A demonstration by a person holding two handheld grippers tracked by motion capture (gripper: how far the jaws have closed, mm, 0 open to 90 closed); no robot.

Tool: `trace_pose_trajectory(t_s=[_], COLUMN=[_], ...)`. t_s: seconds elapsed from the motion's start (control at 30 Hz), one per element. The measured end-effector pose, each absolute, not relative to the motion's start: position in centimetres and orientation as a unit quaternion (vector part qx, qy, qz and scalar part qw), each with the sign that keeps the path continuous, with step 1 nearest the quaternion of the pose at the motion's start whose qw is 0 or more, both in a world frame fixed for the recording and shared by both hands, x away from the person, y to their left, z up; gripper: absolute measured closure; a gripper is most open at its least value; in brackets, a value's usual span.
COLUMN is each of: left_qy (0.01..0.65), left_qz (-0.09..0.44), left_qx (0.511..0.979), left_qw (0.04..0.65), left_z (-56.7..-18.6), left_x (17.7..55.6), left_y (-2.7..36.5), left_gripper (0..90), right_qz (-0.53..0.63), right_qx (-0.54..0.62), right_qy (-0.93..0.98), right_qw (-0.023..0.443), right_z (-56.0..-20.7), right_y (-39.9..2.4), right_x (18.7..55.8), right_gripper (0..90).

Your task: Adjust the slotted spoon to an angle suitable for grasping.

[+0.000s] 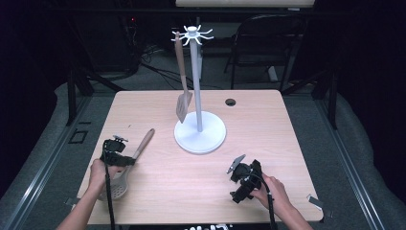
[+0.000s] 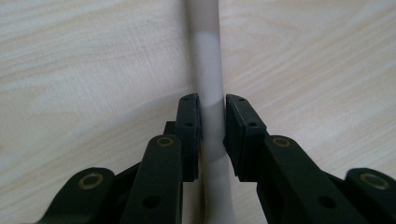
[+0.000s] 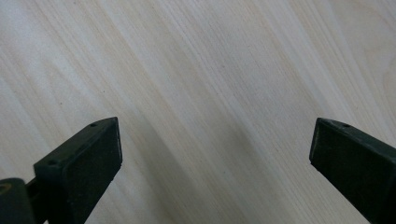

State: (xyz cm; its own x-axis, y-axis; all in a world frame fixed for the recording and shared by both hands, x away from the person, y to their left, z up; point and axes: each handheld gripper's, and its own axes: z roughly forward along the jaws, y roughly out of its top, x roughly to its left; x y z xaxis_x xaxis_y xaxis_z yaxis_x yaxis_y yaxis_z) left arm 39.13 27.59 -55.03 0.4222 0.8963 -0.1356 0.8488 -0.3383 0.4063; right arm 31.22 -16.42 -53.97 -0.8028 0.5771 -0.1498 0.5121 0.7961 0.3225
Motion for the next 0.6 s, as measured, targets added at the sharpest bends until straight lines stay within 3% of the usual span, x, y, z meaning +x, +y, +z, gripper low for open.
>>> trace_pose_trajectory(t_s=[0.6], left_qy=[0.525], left_qz=[0.052], left_qx=[0.828], left_qw=[0.189], left_z=[-54.8], left_x=[40.7], left_y=[26.8], left_gripper=[70.3], right_qz=[0.120], right_qx=[0.283], right_qy=[0.945], right_qw=[0.115], right_z=[-54.3], right_y=[-16.3], right_x=[31.3], right_gripper=[2.0])
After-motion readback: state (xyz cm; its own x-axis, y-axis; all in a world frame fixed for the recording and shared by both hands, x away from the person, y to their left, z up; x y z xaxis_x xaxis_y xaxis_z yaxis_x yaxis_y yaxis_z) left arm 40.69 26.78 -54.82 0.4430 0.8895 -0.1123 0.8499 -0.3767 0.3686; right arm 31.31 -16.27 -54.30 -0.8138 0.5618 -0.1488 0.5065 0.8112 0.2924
